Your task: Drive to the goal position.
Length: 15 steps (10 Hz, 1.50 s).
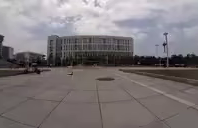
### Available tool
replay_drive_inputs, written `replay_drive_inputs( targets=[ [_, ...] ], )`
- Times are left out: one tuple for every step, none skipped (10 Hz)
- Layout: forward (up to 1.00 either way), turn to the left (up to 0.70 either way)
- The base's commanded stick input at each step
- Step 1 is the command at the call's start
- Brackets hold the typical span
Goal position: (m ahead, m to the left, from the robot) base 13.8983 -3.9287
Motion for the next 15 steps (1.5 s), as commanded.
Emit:
replay_drive_inputs(
  targets=[
    [0.70, 0.00],
    [0.70, 0.00],
    [0.70, 0.00],
    [0.70, 0.00],
    [0.70, 0.00],
    [0.70, 0.00],
    [0.70, 0.00],
    [0.70, 0.00],
    [0.70, 0.00],
    [0.70, 0.00],
    [0.70, 0.00],
    [0.70, 0.00],
    [0.70, 0.00],
    [0.70, 0.00],
    [0.70, 0.00]
  ],
)
